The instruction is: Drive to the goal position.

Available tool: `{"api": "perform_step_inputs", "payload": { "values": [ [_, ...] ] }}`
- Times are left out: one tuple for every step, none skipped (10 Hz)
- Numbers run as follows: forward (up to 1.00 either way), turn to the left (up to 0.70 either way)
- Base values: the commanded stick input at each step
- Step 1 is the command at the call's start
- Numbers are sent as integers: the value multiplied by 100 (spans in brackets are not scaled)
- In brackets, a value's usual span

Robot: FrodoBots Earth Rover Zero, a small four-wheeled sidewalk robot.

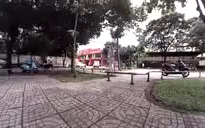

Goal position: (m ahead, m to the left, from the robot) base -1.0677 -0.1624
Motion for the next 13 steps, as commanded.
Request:
{"api": "perform_step_inputs", "payload": {
  "values": [
    [100,27],
    [100,27],
    [100,27],
    [100,27],
    [100,27],
    [100,27],
    [100,27],
    [100,27],
    [100,27],
    [100,27],
    [100,27],
    [100,27],
    [100,27]
  ]
}}
